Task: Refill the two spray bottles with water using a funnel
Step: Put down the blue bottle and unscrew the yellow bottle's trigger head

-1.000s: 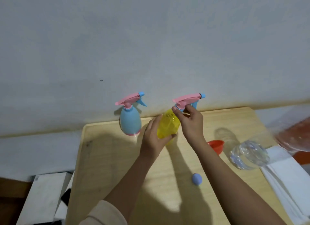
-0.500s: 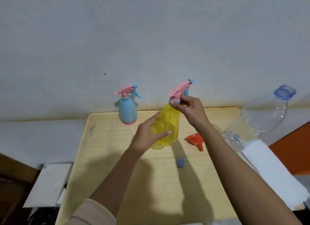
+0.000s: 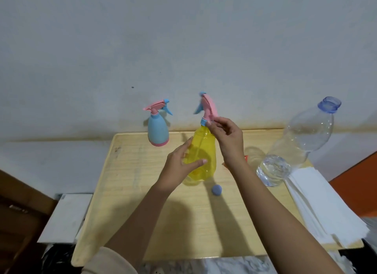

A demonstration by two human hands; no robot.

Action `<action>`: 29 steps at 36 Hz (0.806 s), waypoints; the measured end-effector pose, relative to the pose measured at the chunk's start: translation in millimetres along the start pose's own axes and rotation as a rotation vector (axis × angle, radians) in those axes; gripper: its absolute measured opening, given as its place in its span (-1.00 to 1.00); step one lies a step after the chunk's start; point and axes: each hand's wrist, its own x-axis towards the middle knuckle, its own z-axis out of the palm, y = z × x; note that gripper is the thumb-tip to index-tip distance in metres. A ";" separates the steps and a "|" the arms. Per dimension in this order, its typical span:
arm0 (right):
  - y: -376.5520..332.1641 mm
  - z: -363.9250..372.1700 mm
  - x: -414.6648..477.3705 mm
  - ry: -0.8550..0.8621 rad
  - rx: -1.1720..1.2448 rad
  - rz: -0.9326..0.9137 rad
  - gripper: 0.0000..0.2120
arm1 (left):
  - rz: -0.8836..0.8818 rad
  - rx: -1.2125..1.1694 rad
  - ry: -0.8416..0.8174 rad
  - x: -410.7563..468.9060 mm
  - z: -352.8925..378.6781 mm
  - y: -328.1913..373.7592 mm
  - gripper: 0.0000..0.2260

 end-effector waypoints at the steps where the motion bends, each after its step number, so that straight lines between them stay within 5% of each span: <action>1: 0.0 -1.0 -1.7 -0.036 0.012 -0.006 -0.86 | -0.005 0.000 0.003 -0.9 -0.2 0.2 -0.29; 6: -0.4 3.8 -9.4 -0.142 -0.042 -0.020 -0.92 | 0.012 0.032 0.004 -5.0 0.3 3.6 -0.25; 10: -4.8 9.8 -11.9 0.056 0.014 0.002 -0.72 | 0.024 0.035 0.007 -6.2 -0.3 5.1 -0.26; 12: -5.3 9.5 -13.3 0.081 0.076 0.022 -0.79 | 0.036 0.026 0.005 -5.6 -1.2 5.7 -0.29; 15: -3.7 9.9 -17.2 -0.002 0.034 0.016 -0.95 | 0.055 0.016 0.007 -4.8 -3.1 7.6 -0.31; 19: -3.5 13.6 -22.2 -0.096 0.019 0.004 -0.83 | 0.062 0.023 0.004 -6.3 -4.7 8.8 -0.33; 29: -11.5 28.6 -14.6 0.093 0.037 -0.021 -0.82 | 0.002 0.075 0.013 -4.9 -10.9 -13.5 -0.27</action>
